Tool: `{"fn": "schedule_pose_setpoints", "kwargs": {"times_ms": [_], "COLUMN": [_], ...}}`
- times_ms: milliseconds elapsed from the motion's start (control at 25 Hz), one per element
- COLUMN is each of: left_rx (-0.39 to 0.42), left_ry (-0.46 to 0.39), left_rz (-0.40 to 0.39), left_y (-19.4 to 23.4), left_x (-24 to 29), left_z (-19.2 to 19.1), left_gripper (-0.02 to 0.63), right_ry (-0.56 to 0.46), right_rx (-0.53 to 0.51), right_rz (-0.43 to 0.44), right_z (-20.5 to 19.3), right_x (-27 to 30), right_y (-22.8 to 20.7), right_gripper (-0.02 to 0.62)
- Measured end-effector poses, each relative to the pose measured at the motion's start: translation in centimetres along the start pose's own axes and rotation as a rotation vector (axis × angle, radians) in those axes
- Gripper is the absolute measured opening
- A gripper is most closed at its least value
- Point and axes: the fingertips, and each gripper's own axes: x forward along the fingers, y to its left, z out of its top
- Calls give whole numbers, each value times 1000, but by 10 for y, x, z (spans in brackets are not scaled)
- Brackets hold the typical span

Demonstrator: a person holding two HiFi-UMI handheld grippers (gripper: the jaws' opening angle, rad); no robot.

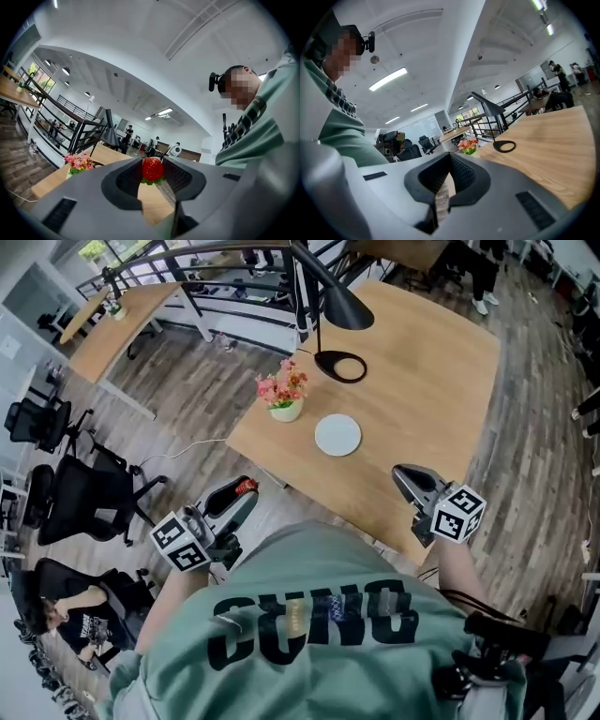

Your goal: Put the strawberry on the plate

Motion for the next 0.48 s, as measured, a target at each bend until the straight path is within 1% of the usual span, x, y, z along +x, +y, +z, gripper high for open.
{"fn": "schedule_pose_setpoints", "kwargs": {"times_ms": [120,200,280,360,400,480], "left_rx": [-42,-71,-80,-91,-89,-58], "left_ry": [26,30,30,51,67,95], "left_rz": [-86,-155,-201,-247,-282,-360], "left_y": [42,84,131,169,179,187], "left_x": [26,37,37,42,47,58], "left_z": [-6,-3,12,30,37,44], "left_gripper": [141,141,141,141,141,141], "right_ry": [8,8,6,-19,-34,-40], "right_rx": [-1,-9,-5,26,39,38], "right_rz": [-84,-143,-193,-234,-246,-276], "right_z": [-5,-3,11,35,44,52], "right_x": [10,38,83,117,125,129], "right_y": [-15,-27,-37,-36,-32,-27], "right_gripper": [6,6,6,6,6,6]}}
